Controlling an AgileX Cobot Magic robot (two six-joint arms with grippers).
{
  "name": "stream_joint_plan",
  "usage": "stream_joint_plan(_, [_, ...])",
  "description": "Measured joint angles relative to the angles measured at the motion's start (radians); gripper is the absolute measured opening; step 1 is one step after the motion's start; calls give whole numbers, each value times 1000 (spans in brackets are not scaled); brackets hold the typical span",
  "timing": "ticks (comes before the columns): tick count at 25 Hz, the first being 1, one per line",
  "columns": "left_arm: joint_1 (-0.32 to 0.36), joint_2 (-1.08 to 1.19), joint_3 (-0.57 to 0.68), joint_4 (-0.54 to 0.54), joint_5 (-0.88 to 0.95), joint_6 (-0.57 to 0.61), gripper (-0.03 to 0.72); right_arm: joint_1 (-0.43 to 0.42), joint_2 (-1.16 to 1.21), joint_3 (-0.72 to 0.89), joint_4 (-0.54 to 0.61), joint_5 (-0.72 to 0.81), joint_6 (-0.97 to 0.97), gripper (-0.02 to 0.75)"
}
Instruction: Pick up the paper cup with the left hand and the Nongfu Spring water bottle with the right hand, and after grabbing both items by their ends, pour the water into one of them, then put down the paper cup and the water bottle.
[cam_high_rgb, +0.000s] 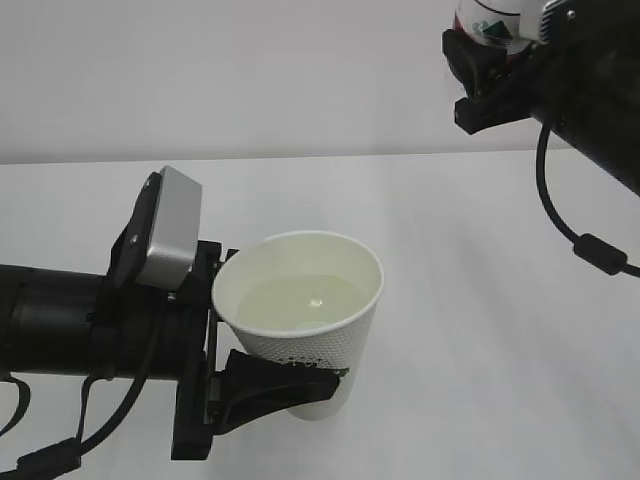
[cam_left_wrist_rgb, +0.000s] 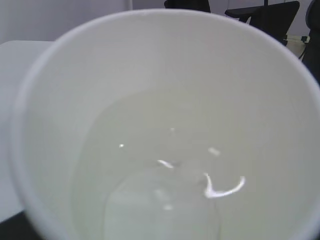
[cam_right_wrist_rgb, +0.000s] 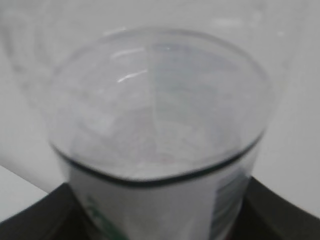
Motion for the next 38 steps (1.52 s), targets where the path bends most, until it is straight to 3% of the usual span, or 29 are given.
stream_joint_plan(18, [0, 0, 0, 0, 0, 0, 528, 0, 0, 0, 256, 122, 4, 469])
stream_joint_plan(38, [0, 0, 0, 0, -4, 0, 528, 0, 0, 0, 398, 201, -126, 469])
